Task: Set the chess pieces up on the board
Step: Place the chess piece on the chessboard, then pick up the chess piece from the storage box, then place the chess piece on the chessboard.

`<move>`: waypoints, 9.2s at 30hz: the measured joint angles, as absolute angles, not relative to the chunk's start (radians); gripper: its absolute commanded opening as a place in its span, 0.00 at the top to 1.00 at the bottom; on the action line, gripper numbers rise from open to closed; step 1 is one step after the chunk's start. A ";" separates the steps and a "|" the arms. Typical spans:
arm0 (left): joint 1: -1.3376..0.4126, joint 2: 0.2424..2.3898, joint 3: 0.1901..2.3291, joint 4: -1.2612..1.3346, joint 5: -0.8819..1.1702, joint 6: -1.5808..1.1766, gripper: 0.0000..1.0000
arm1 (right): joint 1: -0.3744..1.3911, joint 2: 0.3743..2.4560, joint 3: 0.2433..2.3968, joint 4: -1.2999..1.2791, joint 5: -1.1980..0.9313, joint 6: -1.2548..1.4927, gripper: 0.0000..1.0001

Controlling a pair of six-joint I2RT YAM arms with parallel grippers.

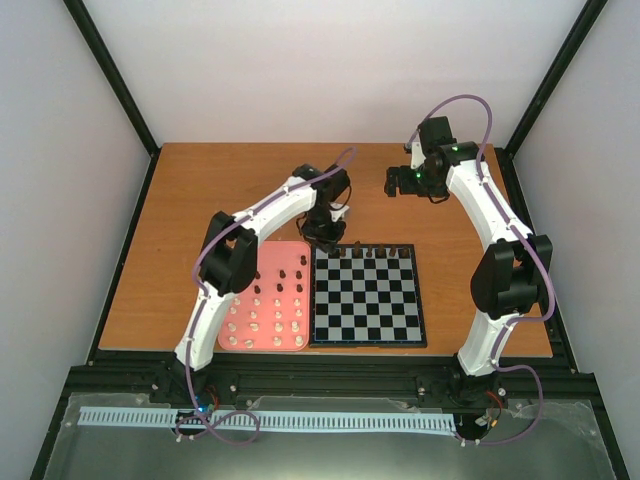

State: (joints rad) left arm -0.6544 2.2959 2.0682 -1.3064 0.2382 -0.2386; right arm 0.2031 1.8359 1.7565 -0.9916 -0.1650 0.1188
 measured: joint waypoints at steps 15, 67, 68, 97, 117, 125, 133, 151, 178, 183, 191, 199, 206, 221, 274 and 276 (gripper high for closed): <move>-0.670 2.337 2.103 -1.307 0.267 -0.239 0.91 | 0.203 1.836 1.753 -0.992 -0.165 0.118 0.00; -0.671 2.386 2.105 -1.317 0.207 -0.224 0.71 | 0.202 1.836 1.753 -0.992 -0.169 0.117 0.00; -0.671 2.386 2.105 -1.317 0.206 -0.224 0.68 | 0.202 1.836 1.753 -0.992 -0.169 0.117 0.00; -0.607 2.117 2.007 -1.290 0.133 -0.232 0.43 | 0.202 1.836 1.752 -0.992 -0.178 0.116 0.00; -0.543 2.111 1.759 -1.228 0.150 -0.242 0.49 | 0.202 1.836 1.752 -0.992 -0.195 0.116 0.00; -0.545 2.162 1.761 -1.220 0.170 -0.242 0.53 | 0.202 1.836 1.752 -0.992 -0.195 0.116 0.00; -0.548 2.177 1.761 -1.209 0.178 -0.241 0.61 | 0.202 1.836 1.752 -0.992 -0.194 0.115 0.00; -0.569 2.204 1.776 -1.204 0.188 -0.238 0.78 | 0.202 1.836 1.752 -0.992 -0.192 0.115 0.00; -0.619 2.206 1.979 -1.284 0.131 -0.234 0.92 | 0.202 1.836 1.746 -0.992 -0.191 0.115 0.00; -0.630 2.222 1.996 -1.296 0.141 -0.234 0.92 | 0.202 1.836 1.746 -0.992 -0.187 0.115 0.00; -0.630 2.282 1.996 -1.302 0.142 -0.233 0.92 | 0.202 1.836 1.746 -0.993 -0.176 0.112 0.00; -0.630 2.296 2.013 -1.303 0.150 -0.233 0.92 | 0.202 1.836 1.746 -0.994 -0.175 0.112 0.00; -0.630 2.303 2.019 -1.302 0.160 -0.233 0.91 | 0.202 1.836 1.746 -0.994 -0.175 0.112 0.00; -0.630 2.317 2.023 -1.301 0.165 -0.232 0.85 | 0.202 1.836 1.745 -0.995 -0.175 0.112 0.00; -0.630 2.300 2.033 -1.292 0.130 -0.225 0.52 | 0.202 1.836 1.734 -0.995 -0.179 0.112 0.00; -0.630 2.270 2.033 -1.295 0.117 -0.223 0.43 | 0.202 1.836 1.734 -0.995 -0.179 0.112 0.00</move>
